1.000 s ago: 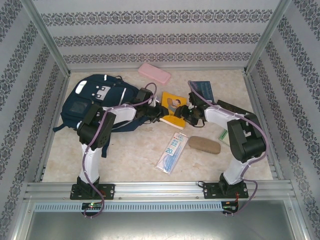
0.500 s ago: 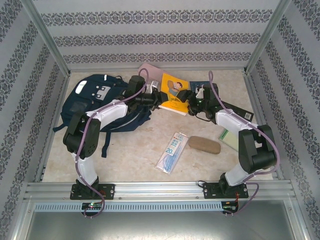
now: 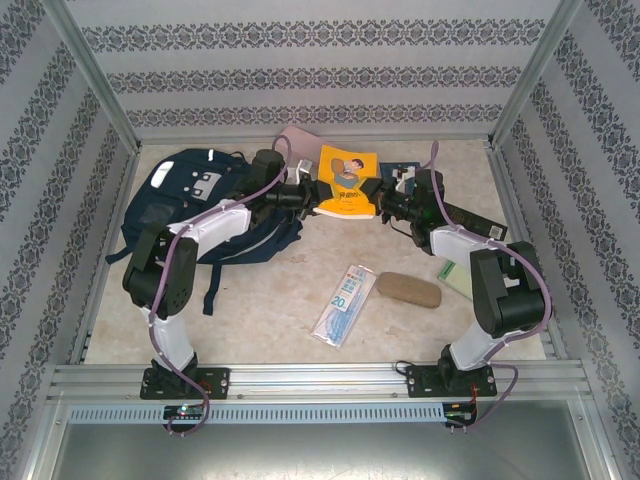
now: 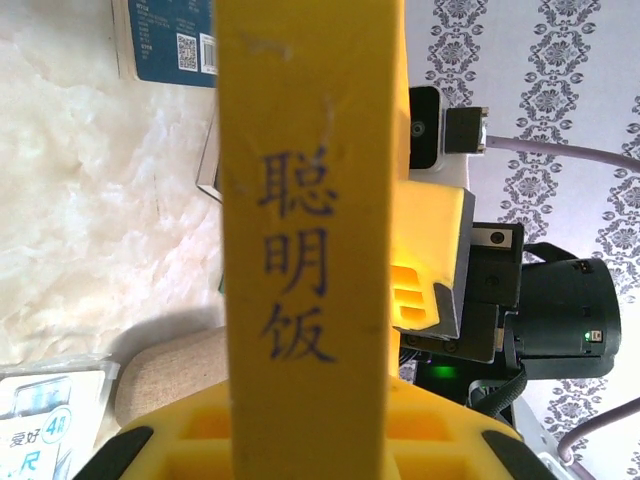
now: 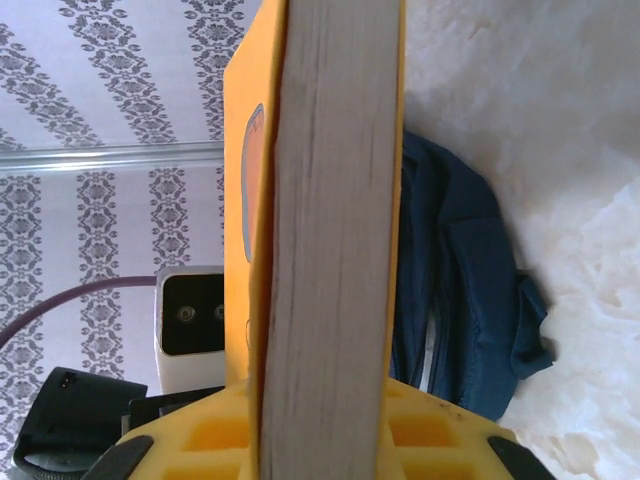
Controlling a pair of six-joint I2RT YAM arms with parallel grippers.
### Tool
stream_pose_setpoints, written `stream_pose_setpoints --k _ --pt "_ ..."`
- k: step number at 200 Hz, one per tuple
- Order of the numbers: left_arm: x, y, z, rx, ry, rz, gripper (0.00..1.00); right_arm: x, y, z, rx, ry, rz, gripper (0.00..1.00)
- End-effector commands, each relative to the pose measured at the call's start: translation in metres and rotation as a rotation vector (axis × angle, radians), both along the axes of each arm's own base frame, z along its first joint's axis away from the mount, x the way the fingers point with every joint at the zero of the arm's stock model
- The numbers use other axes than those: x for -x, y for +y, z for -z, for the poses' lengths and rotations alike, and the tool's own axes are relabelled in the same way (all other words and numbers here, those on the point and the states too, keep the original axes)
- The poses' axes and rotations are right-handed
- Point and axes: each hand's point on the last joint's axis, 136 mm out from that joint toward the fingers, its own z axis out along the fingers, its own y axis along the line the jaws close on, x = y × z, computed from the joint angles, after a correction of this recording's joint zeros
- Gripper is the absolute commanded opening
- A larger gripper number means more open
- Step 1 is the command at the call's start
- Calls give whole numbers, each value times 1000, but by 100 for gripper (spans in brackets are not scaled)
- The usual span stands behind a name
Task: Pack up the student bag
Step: Pass the book, then open the student bag at the top-left of the table.
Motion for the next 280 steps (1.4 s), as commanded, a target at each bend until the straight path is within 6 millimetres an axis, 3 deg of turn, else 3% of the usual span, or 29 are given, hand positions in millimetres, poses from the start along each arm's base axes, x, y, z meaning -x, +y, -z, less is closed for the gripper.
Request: stream_pose_setpoints --k 1,18,28,54,103,127,165,218,237,254,268,280 --pt "17 0 -44 23 -146 79 15 0 3 -8 -20 -40 -9 0" --pt "10 13 -33 -31 -122 47 43 -2 3 -10 -17 -46 -5 0" --pt "7 26 -22 -86 -104 16 50 -2 3 -11 -8 -52 -7 0" --pt "0 66 -4 -242 -99 -48 53 0 1 -9 38 -51 -9 0" --pt "1 168 38 -861 -117 -107 55 7 -1 0 140 -38 -24 0" --pt "-1 204 54 -1109 -134 -105 56 9 0 5 181 -37 -28 0" --pt "-6 228 85 -1301 -137 -38 57 7 5 8 185 -30 -48 0" --pt "-5 224 130 -1415 -107 98 60 6 12 9 183 -24 -68 0" --pt "-7 221 138 -1420 -100 112 49 8 15 10 185 -22 -74 0" --pt "-9 222 135 -1437 -103 94 19 9 16 11 187 -21 -76 0" --pt "-14 223 121 -1439 -127 56 1 9 19 11 189 -22 -80 0" --pt "-19 222 103 -1422 -158 18 0 7 22 11 188 -22 -84 0"
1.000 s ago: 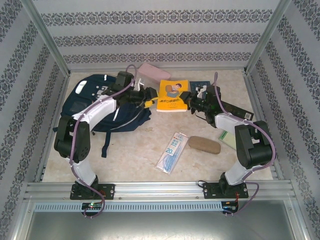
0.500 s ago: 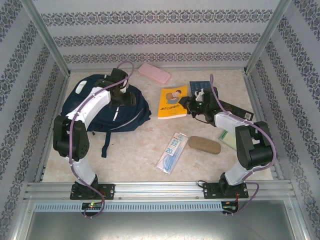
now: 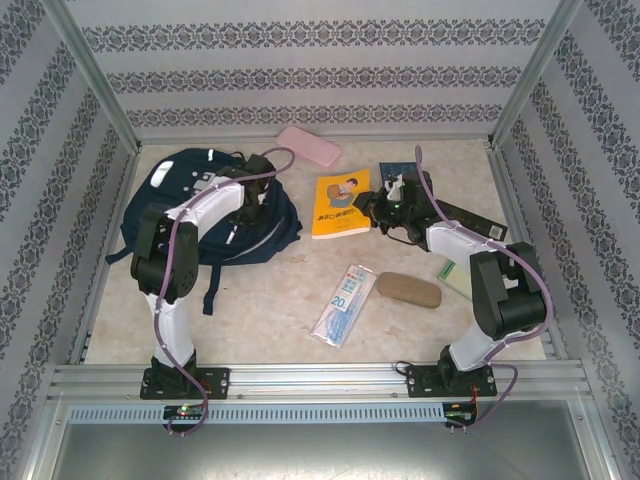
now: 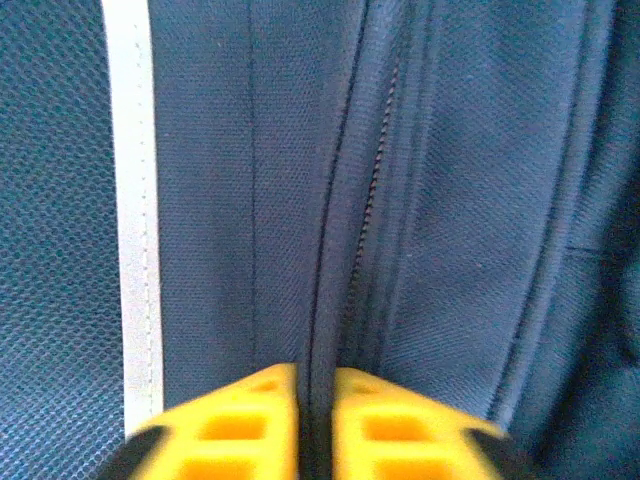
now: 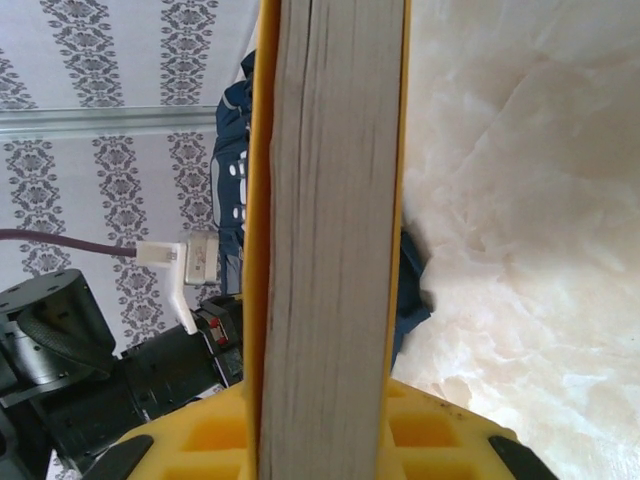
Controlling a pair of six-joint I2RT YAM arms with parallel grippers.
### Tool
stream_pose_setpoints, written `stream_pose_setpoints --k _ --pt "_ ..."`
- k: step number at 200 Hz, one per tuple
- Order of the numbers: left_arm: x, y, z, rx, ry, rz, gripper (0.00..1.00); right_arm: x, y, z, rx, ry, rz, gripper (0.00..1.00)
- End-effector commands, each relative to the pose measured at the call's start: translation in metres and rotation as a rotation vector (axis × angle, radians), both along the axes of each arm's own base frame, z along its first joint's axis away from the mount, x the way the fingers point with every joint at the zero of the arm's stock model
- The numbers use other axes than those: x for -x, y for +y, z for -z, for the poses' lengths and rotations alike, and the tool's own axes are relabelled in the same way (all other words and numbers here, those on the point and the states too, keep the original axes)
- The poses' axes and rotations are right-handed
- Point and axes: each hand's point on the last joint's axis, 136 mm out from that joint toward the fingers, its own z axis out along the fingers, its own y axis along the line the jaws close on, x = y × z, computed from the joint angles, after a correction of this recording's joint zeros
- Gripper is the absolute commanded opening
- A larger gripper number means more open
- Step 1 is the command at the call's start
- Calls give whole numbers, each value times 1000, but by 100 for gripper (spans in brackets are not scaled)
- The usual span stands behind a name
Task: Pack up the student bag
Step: Open the student bag at the top-left of the table, then place the book in the student bag.
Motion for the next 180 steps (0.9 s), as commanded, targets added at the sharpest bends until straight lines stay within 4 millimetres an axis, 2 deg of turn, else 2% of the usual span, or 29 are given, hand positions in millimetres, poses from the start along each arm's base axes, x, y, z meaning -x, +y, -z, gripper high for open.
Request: stream_pose_setpoints --k 1,24,53,83,102,146,167,180 --pt "-9 4 -38 -17 -83 -6 0 -11 12 -30 -19 -118 -36 0" --pt "-16 1 -81 47 -182 -27 0 -15 19 -30 -19 -121 -47 0" --pt "-19 5 -140 211 -311 -76 0 -22 33 -35 -27 -132 -66 0" --pt "-16 8 -184 400 -388 -95 0 -31 57 -38 -44 -142 -92 0" --pt "-16 13 -200 505 -408 -115 0 -38 77 -38 -55 -146 -107 0" --pt "-24 30 -226 766 -446 -194 0 -56 120 -25 -46 -138 -95 0" --pt "-27 38 -228 791 -450 -215 0 -61 143 -20 -51 -135 -111 0" --pt "-28 34 -231 827 -443 -210 0 -63 158 -16 -50 -139 -124 0"
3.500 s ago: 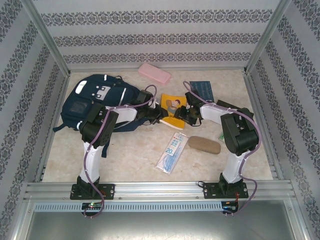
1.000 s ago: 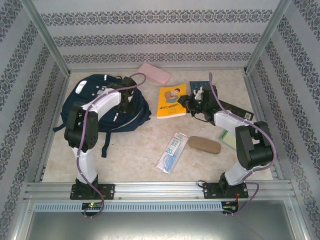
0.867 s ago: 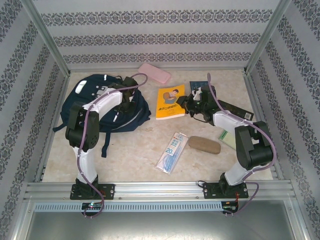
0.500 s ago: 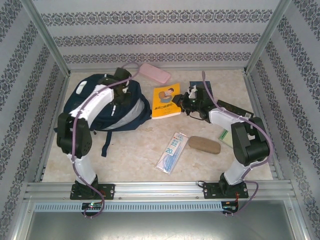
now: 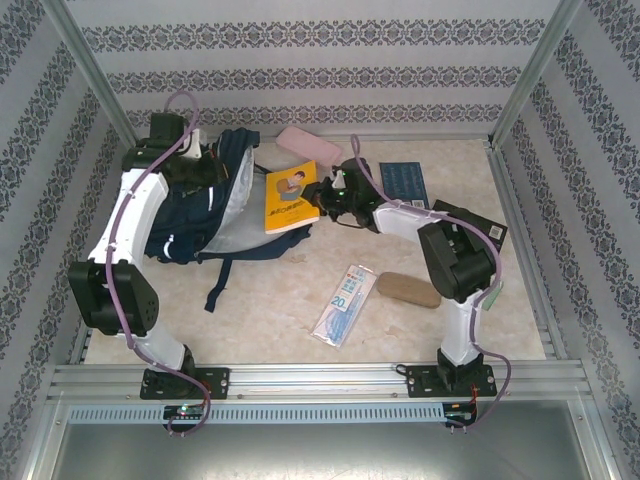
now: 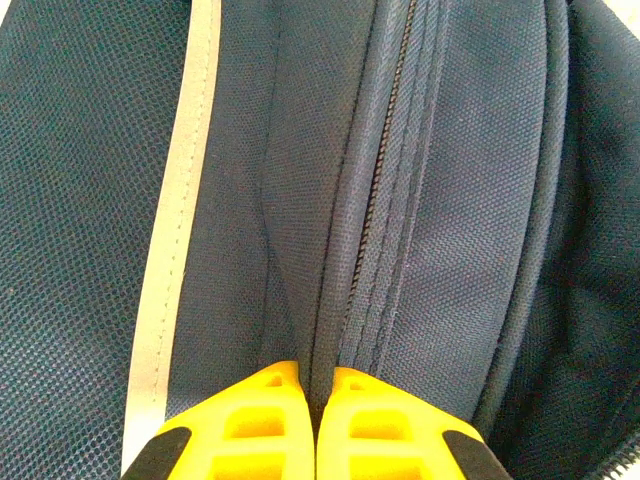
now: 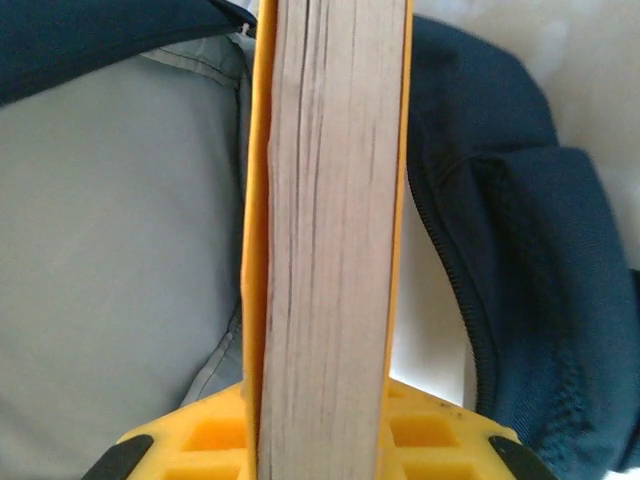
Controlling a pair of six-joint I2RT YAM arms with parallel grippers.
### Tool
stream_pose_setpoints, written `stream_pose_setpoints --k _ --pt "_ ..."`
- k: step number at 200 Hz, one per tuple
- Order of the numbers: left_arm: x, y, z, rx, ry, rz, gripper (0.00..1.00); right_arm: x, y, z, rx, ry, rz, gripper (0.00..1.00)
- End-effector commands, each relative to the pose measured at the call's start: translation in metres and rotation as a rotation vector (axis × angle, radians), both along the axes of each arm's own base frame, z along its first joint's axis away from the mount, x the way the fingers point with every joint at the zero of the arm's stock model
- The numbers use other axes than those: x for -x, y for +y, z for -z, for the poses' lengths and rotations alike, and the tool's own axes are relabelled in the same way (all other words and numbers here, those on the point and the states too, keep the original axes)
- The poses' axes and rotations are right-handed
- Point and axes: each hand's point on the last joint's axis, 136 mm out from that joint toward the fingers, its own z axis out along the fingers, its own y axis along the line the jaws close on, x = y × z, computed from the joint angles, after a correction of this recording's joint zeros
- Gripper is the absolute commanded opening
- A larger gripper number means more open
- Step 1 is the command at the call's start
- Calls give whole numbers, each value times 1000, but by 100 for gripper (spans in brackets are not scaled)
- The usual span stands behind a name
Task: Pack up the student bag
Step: Place the book in the student bag.
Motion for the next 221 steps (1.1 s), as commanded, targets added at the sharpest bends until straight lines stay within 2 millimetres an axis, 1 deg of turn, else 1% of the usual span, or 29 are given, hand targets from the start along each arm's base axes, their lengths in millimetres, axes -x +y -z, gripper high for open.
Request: stream_pose_setpoints --k 1,11,27,47,75,105,136,169,184,193,197,203,208,221 --pt "-13 -15 -55 141 -176 36 0 -19 28 -34 -67 -115 1 0" --pt "-14 -19 -58 168 -181 51 0 -20 40 -32 -69 -121 -7 0" --pt "-14 -21 -62 178 -182 56 0 -24 59 -27 -77 -123 -17 0" --pt "-14 -25 -67 204 -176 71 0 -34 83 -26 -119 -128 -17 0" --pt "-13 -32 -71 253 -177 90 0 -42 120 -26 -177 -133 -44 0" --pt "-12 -38 -75 289 -177 112 0 -50 149 -25 -209 -141 -52 0" --pt "-7 -48 -81 310 -191 154 0 -49 177 -19 -215 -140 -61 0" --pt "1 -62 -89 331 -206 206 0 -39 205 -1 -172 -126 -90 0" --pt "6 -68 -92 340 -213 230 0 -33 213 9 -131 -106 -108 6" --pt "7 -69 -91 335 -209 230 0 -28 215 15 -88 -99 -123 11" --pt "7 -68 -90 333 -206 228 0 -26 214 19 -67 -95 -127 15" --pt "8 -68 -89 327 -207 228 0 -24 213 22 -43 -91 -131 26" --pt "8 -67 -88 323 -204 226 0 -23 211 23 -26 -90 -132 33" --pt "9 -67 -86 315 -199 227 0 -22 202 23 10 -97 -133 36"
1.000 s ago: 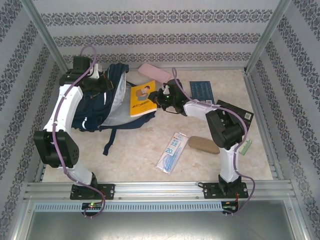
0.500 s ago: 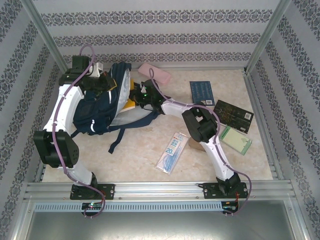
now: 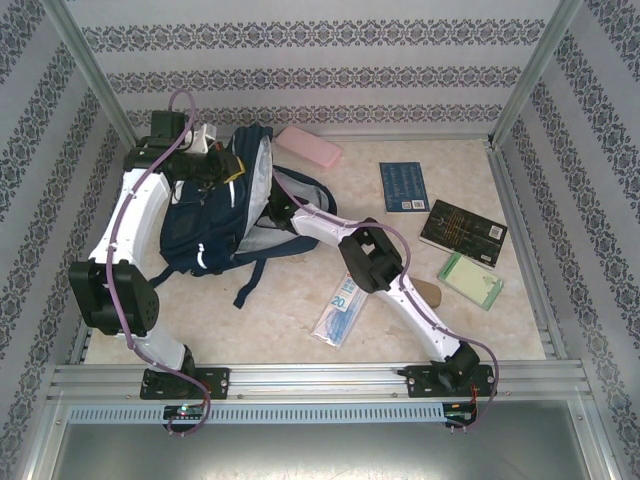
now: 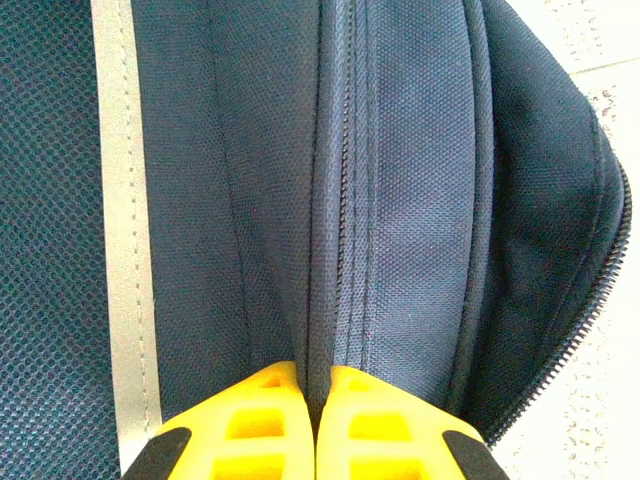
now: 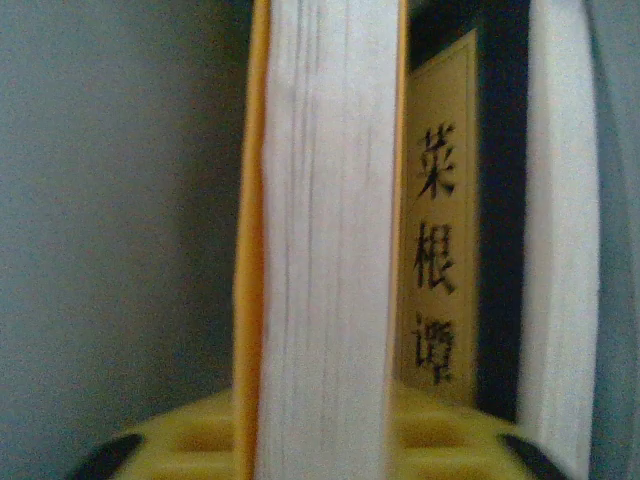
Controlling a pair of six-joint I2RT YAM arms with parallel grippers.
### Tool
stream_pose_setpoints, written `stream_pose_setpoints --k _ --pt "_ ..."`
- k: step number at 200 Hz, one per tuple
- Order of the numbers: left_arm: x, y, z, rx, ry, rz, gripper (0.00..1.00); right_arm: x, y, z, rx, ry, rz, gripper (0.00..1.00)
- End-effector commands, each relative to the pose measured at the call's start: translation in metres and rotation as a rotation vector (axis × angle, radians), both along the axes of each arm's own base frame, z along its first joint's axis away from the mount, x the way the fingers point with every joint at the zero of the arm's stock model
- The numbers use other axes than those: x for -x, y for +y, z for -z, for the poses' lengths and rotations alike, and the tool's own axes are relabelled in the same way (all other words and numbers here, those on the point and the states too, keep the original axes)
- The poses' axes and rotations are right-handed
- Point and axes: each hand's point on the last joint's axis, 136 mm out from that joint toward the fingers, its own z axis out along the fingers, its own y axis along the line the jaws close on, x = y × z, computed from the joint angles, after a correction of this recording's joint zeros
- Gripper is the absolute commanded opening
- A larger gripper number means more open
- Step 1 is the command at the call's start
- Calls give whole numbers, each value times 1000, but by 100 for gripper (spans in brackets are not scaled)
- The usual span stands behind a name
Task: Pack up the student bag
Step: Place the book in the student bag, then close the student bag at the top-left of the table.
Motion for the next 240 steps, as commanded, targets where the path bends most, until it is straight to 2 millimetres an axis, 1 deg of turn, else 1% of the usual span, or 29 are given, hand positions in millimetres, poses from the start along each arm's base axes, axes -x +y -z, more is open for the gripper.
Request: stream_pose_setpoints --k 1,19,50,70,94,95,96,99,101,118,120,121,123,124,125,128,129,132,136,166,180,201,207,215,226,240 --pt "2 -15 -57 42 -209 80 0 1 -4 -30 40 -81 -14 37" --pt "3 -14 -55 36 -205 81 0 1 -20 -35 93 -105 -5 42" --pt "2 -11 -50 13 -199 77 0 0 -48 -53 162 -149 12 46" --pt "1 -8 -41 -13 -183 71 0 0 -66 -61 192 -163 22 49" --pt "1 -2 -23 -68 -150 63 0 1 -95 -60 232 -156 52 50" --pt "1 -2 -23 -72 -149 62 0 0 -97 -57 237 -153 55 50" --pt "1 -1 -22 -76 -148 61 0 1 -98 -60 235 -156 56 50" --pt "2 0 -19 -87 -142 60 0 1 -102 -57 243 -151 59 50" --pt "2 1 -17 -94 -137 60 0 1 -105 -61 242 -156 63 50" --pt "4 8 0 -150 -107 52 0 6 -129 -65 267 -164 85 50" --pt "4 9 2 -158 -104 51 0 6 -132 -62 276 -162 86 50" --pt "4 9 3 -162 -102 51 0 7 -133 -66 273 -169 89 50" --pt "4 10 6 -169 -98 50 0 7 -137 -66 279 -169 91 50" --pt "4 11 7 -173 -95 49 0 8 -138 -63 286 -166 90 50" --pt "4 11 7 -177 -95 49 0 8 -140 -68 282 -174 92 50" --pt "5 12 11 -186 -88 48 0 10 -144 -65 293 -172 94 50" --pt "5 13 12 -190 -88 49 0 10 -146 -70 291 -179 98 50" --pt "5 14 15 -203 -83 47 0 11 -150 -67 303 -177 99 50" --pt "5 16 18 -217 -79 46 0 12 -157 -69 311 -182 105 50" --pt "6 30 52 -325 -21 48 1 28 -212 -76 378 -186 152 50" --pt "6 29 62 -331 -4 60 2 35 -241 -78 416 -185 183 50" --pt "6 24 72 -313 2 76 7 44 -294 -78 520 -187 245 51" --pt "6 22 74 -308 5 80 9 46 -313 -74 559 -172 268 52" --pt "6 20 77 -300 9 84 12 49 -336 -71 604 -151 300 53" --pt "5 16 77 -286 10 87 21 51 -368 -64 659 -122 339 54" --pt "5 10 76 -268 11 87 32 50 -402 -54 703 -90 384 54"
